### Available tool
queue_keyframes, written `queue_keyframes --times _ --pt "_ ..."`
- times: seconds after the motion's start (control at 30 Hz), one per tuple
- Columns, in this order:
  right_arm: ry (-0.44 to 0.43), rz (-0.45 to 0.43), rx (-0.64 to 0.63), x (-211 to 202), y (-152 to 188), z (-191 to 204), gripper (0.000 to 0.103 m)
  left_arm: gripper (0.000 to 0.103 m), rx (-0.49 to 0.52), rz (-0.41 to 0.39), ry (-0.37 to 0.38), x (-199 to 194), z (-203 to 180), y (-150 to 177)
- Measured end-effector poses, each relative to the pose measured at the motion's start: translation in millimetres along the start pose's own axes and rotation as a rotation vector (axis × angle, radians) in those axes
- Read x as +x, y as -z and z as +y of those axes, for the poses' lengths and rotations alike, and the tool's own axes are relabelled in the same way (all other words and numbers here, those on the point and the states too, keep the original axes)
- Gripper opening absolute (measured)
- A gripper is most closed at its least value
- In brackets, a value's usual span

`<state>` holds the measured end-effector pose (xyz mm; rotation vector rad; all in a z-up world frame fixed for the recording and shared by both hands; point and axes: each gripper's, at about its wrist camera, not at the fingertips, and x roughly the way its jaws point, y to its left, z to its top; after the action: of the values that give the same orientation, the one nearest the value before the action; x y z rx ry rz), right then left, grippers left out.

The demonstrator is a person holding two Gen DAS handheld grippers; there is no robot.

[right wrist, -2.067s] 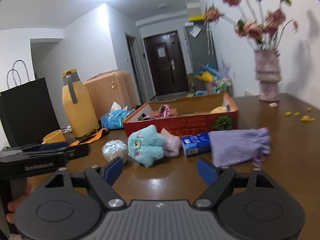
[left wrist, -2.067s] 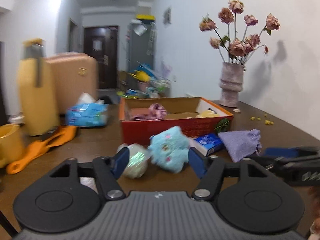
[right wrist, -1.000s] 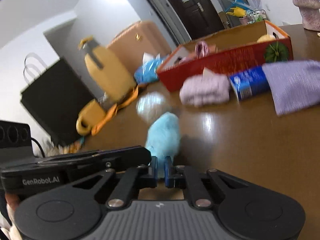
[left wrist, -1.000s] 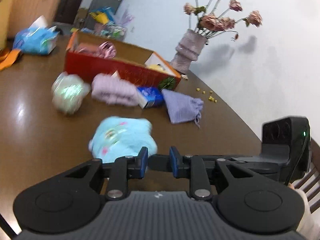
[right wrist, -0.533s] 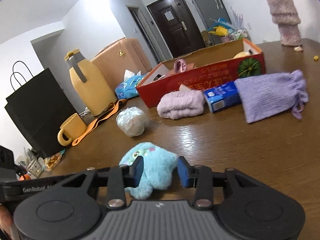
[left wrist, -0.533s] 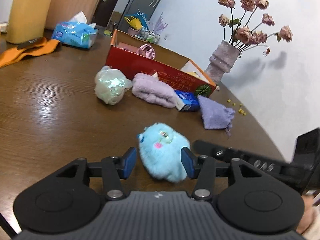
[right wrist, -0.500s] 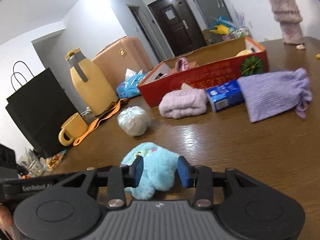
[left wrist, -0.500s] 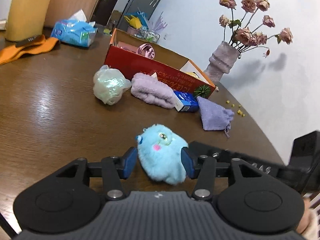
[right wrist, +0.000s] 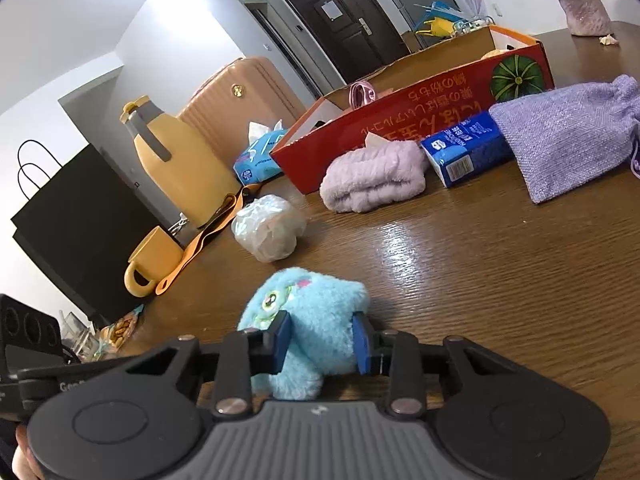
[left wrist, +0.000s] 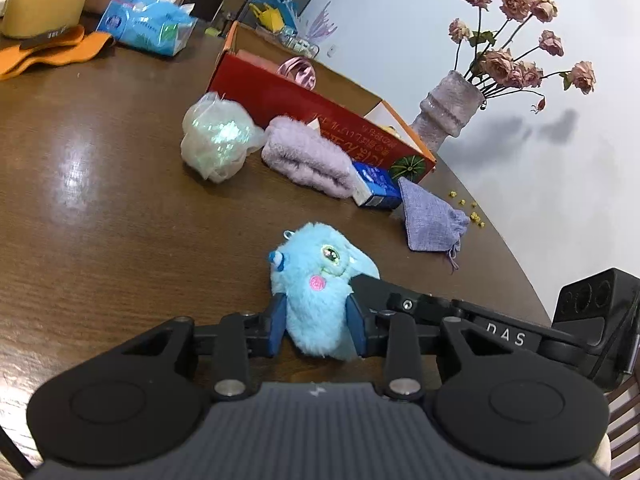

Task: Organize soft objects
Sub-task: 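Lift the blue plush with both grippers and carry it over the box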

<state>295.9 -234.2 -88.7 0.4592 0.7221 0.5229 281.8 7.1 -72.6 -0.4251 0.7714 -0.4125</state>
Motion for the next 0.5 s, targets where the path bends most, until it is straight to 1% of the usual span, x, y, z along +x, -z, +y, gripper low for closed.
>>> queue_keyframes --times 0.07,0.13,0.23,0.33,0.4,0.47,0.5 --pt "-0.002 -0.011 -0.007 -4.4 -3.8 1.7 0.030 0.033 0.008 -0.015 0.005 -2.4 -3.5 -4.1" --pt "-0.002 -0.032 -0.018 -9.6 -13.2 4.9 0.029 0.033 0.012 -0.036 0.027 -4.1 -7.4 -12.5" --pt "-0.006 -0.092 -0.043 -15.8 -36.2 10.9 0.029 0.033 0.057 -0.086 0.049 -5.5 -18.8 -34.2" --pt "-0.020 -0.149 -0.061 -12.9 -68.4 15.1 0.029 0.033 0.125 -0.142 0.043 -3.6 -33.7 -68.4" --pt "-0.020 -0.181 -0.077 -4.5 -97.7 17.3 0.029 0.032 0.148 -0.166 0.034 4.3 -39.0 -94.9" --pt "-0.012 -0.197 -0.094 10.0 -129.0 18.2 0.029 0.032 0.148 -0.173 0.020 18.0 -41.2 -126.1" --pt "-0.009 -0.196 -0.096 19.8 -144.6 17.1 0.028 0.032 0.130 -0.170 0.011 25.3 -40.3 -140.5"
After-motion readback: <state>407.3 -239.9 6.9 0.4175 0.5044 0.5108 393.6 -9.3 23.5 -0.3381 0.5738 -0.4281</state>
